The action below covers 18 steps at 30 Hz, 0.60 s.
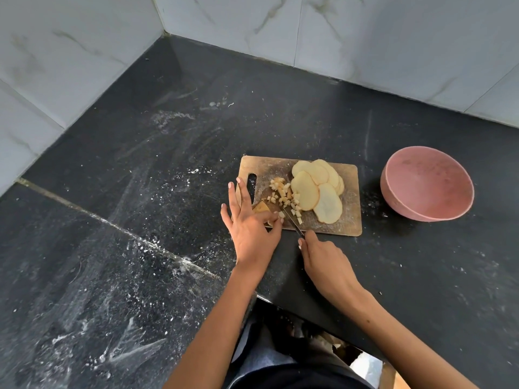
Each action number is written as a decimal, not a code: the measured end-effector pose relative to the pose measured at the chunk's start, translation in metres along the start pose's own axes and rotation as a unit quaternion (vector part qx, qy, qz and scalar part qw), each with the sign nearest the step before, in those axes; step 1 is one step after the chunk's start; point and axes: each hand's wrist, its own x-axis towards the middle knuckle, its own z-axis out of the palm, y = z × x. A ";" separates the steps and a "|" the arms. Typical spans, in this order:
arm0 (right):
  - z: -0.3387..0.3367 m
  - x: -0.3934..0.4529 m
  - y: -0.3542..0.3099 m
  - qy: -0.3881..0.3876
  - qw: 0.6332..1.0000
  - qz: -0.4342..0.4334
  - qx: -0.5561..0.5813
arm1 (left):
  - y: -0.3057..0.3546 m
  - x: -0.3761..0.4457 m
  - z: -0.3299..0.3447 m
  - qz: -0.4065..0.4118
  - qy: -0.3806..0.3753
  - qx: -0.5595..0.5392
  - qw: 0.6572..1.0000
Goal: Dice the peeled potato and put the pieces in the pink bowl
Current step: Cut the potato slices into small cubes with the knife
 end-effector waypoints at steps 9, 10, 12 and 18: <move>0.001 0.011 -0.007 -0.012 0.999 -0.001 -0.048 | -0.002 0.000 0.001 0.029 0.011 -0.003 1.000; 0.002 0.010 -0.006 -0.014 0.998 -0.002 -0.054 | -0.002 0.000 0.001 0.028 0.012 -0.003 1.000; 0.005 0.003 0.000 -0.016 0.998 -0.004 -0.062 | -0.002 -0.001 0.003 0.028 0.015 -0.004 0.999; 0.010 -0.008 0.008 -0.019 0.998 0.011 -0.056 | -0.001 -0.001 0.002 0.014 0.011 -0.004 1.000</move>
